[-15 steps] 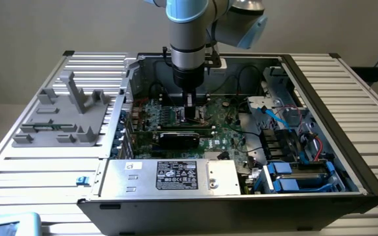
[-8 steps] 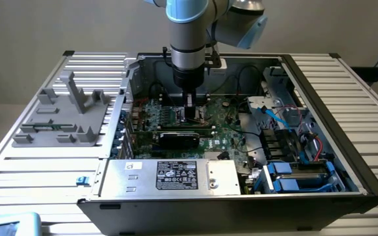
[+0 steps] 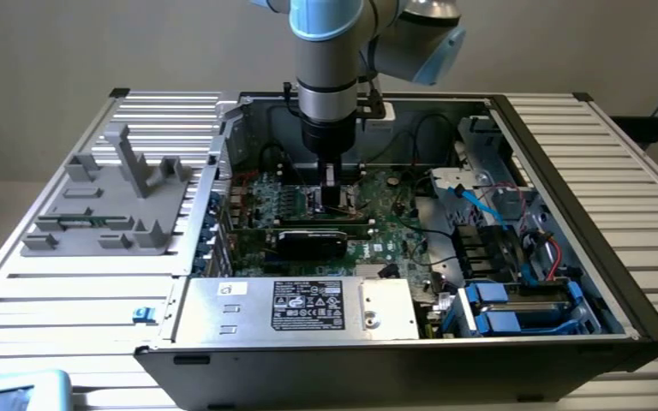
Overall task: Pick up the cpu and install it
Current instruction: 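Place the cpu into insertion slot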
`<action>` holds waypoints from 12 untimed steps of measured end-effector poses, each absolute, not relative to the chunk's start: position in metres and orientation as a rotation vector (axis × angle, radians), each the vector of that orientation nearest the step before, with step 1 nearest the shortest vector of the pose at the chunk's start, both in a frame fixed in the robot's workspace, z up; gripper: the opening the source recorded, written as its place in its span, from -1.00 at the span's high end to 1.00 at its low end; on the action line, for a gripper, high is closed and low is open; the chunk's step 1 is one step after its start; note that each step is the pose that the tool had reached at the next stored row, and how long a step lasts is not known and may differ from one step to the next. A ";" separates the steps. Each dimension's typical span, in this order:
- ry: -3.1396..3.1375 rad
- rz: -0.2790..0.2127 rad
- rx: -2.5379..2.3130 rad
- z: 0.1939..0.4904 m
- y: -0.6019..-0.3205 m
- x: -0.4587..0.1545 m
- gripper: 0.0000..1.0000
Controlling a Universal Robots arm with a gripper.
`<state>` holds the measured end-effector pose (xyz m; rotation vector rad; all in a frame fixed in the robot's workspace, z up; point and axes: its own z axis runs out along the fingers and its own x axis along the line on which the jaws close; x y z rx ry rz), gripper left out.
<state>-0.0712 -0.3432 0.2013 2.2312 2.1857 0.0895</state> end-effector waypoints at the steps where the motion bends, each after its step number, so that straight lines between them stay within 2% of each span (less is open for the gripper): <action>1: 2.186 0.090 2.231 0.201 -0.343 -0.071 -0.11; 12: 2.175 0.114 2.219 0.201 -0.343 -0.074 -0.11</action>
